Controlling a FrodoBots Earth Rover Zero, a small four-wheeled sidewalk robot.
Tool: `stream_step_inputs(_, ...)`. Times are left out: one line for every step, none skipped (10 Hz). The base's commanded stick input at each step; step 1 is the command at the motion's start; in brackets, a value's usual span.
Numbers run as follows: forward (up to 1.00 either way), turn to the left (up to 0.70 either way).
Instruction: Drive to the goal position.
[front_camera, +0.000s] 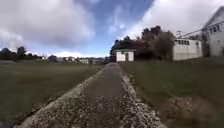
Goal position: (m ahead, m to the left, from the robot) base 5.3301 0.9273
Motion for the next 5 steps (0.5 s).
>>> stream_step_inputs(1.00,0.00)
stream_step_inputs(1.00,0.00)
stream_step_inputs(1.00,0.00)
stream_step_inputs(1.00,0.00)
stream_step_inputs(1.00,0.00)
